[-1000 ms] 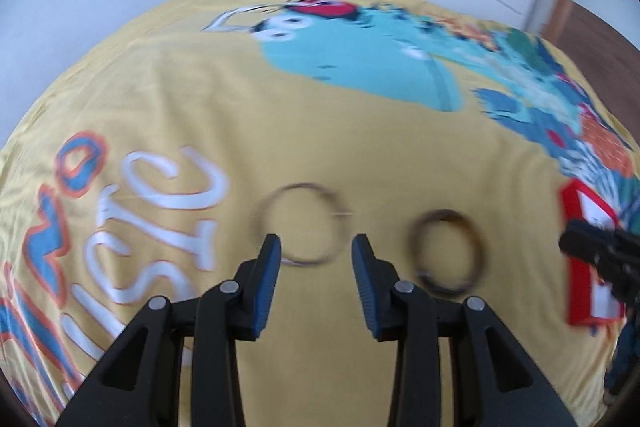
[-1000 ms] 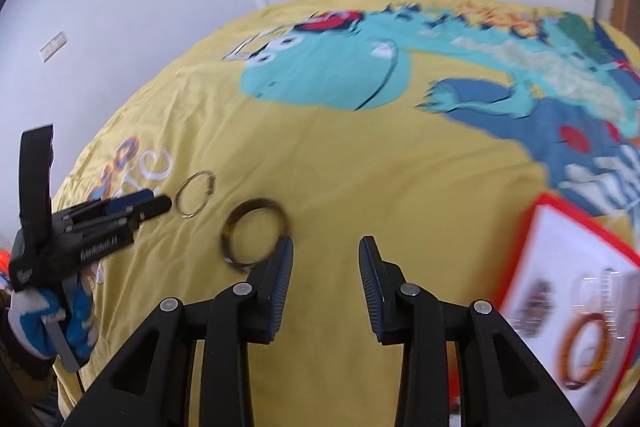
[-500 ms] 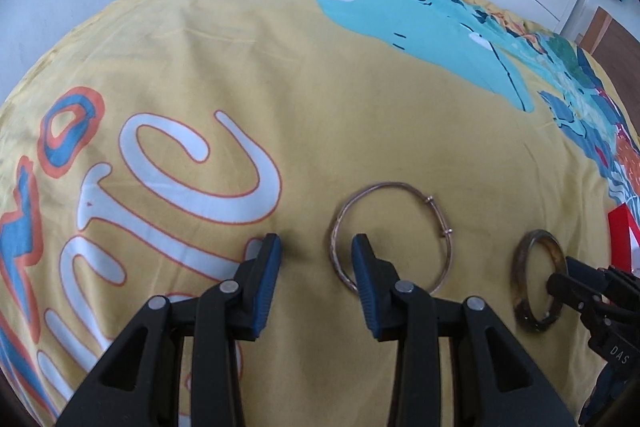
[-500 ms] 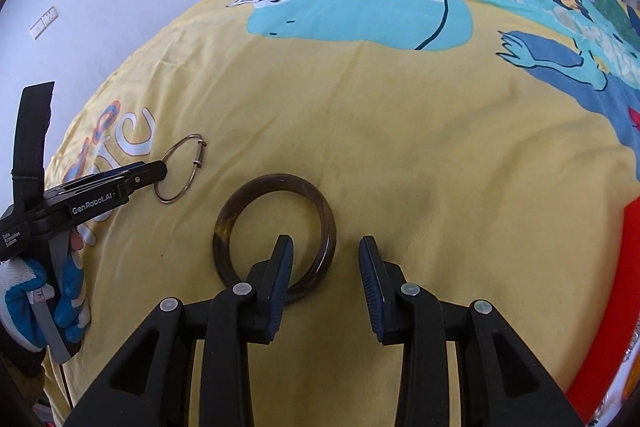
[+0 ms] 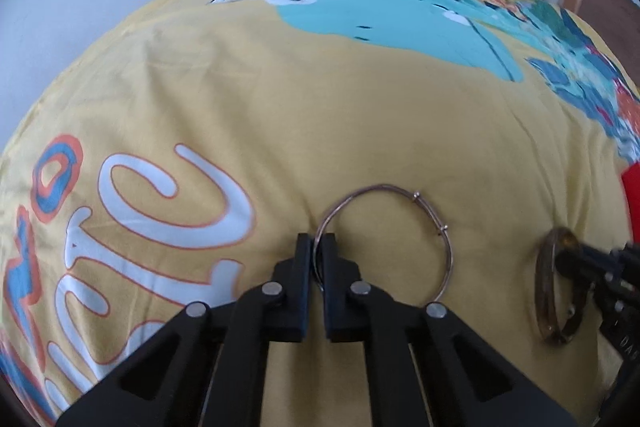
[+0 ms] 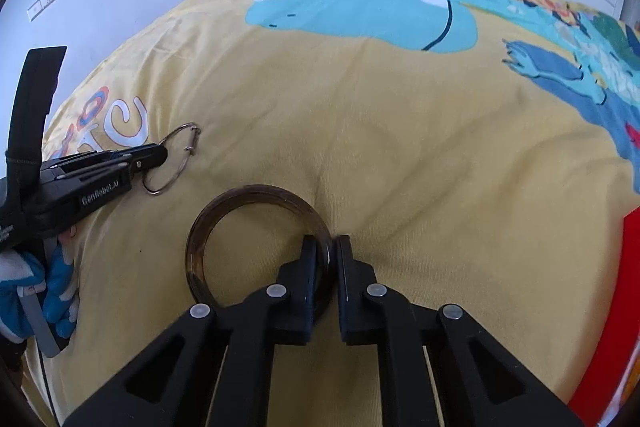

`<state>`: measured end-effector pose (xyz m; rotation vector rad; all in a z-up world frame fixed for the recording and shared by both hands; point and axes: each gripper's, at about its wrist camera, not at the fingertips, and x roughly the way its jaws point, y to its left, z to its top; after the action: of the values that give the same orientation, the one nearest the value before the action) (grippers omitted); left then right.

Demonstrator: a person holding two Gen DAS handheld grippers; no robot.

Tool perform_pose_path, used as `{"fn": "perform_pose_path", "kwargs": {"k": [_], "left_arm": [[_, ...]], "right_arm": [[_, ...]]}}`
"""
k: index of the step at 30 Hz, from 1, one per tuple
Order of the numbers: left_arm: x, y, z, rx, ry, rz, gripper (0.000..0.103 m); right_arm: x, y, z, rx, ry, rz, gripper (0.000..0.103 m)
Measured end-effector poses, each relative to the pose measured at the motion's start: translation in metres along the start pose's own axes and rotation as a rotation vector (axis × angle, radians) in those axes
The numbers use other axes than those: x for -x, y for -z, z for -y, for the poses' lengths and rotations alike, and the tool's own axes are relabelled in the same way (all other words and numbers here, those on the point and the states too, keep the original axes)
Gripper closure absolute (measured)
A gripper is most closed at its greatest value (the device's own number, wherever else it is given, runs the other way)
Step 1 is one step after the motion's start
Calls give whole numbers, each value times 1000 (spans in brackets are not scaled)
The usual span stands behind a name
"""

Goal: Organize jewelry
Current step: 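Carry both bangles with both tools into the red box, then open the left tool to drop the bronze bangle while the right tool releases the tortoiseshell bangle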

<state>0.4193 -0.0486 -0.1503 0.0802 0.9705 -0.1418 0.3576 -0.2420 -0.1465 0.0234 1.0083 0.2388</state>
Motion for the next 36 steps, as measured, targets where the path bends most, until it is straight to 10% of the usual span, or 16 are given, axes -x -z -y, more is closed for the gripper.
{"fn": "perform_pose_path", "kwargs": {"k": [18, 27, 36], "left_arm": [[116, -15, 153, -144, 291, 124, 99], [132, 16, 280, -278, 436, 80, 99], [104, 57, 341, -366, 395, -16, 99]], "right_arm": [[158, 46, 115, -175, 160, 196, 95], [187, 116, 207, -223, 335, 102, 95], [165, 153, 227, -156, 371, -8, 95]]}}
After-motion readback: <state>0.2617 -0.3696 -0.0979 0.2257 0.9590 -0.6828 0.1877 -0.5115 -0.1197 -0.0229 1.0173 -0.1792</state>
